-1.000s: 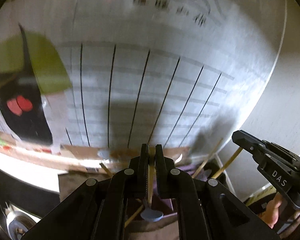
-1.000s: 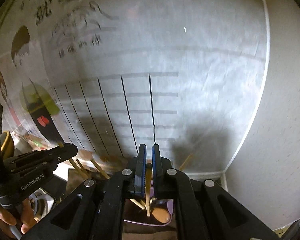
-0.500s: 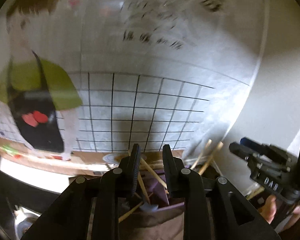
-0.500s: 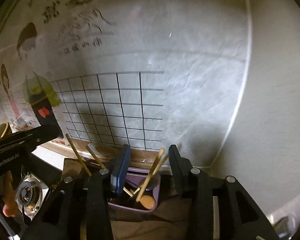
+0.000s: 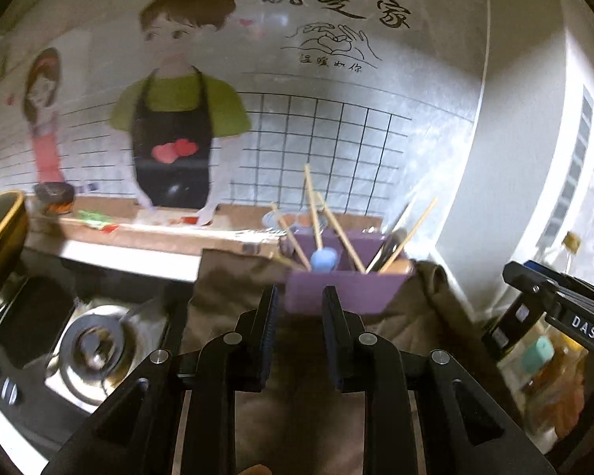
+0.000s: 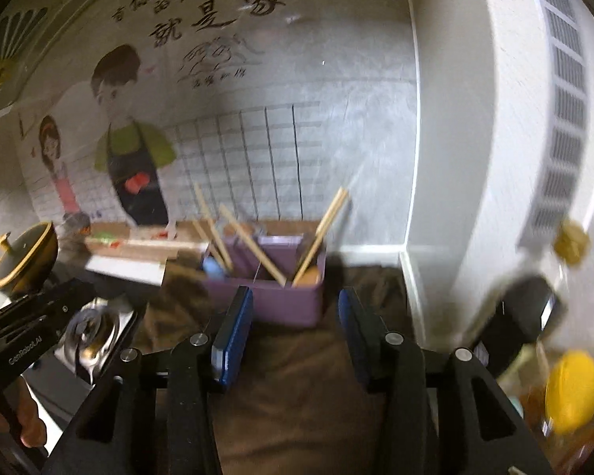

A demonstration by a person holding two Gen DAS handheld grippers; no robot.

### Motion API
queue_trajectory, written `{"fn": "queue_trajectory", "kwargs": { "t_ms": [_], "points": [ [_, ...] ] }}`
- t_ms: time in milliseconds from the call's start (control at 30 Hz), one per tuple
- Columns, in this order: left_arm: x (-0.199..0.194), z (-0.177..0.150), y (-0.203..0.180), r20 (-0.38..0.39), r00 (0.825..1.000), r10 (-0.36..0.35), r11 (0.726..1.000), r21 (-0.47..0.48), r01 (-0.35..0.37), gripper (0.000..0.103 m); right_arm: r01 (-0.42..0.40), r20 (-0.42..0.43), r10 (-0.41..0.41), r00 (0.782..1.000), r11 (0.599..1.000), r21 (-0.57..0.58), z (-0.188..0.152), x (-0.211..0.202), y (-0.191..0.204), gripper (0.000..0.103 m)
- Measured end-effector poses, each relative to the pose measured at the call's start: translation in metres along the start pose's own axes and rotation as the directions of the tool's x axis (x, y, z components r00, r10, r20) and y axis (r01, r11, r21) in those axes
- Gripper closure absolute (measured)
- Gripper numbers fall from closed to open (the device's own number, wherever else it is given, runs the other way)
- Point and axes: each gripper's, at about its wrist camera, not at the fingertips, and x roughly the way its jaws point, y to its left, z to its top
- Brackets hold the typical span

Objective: Organize utensils

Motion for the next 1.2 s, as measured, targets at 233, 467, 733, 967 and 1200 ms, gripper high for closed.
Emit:
{"fn": "queue_trajectory", "kwargs": {
  "t_ms": [233, 467, 733, 967, 1200],
  "points": [
    [-0.035, -0.044, -0.024, 0.061, 0.996, 0.068, 0.991, 0.114, -0.075, 0.079, 0.016, -0.035, -0.016, 0.999, 1.000, -0.004, -0.051, -0.018, 0.010, 0.060],
    [-0.041, -0.060, -0.036, 0.025, 0.999, 0.047, 0.993, 0.111, -0.050, 0.079, 0.039, -0.030, -0.040, 0.999, 0.999, -0.035, -0.071, -0.028, 0.020, 0.060],
    [-0.043, -0.063, -0.039, 0.015, 0.999, 0.040, 0.993, 0.109, -0.041, 0.079, 0.066, -0.001, -0.066, 0.998, 0.997, -0.050, -0.076, -0.037, 0.024, 0.060],
    [-0.044, -0.064, -0.040, 0.009, 1.000, 0.028, 0.994, 0.105, -0.029, 0.079, 0.060, 0.001, -0.060, 0.998, 0.997, -0.051, -0.077, -0.038, 0.025, 0.060],
    [-0.045, -0.063, -0.039, 0.011, 1.000, 0.029, 0.994, 0.103, -0.030, 0.079, 0.062, 0.004, -0.062, 0.998, 0.997, -0.052, -0.077, -0.038, 0.025, 0.060]
  ]
}}
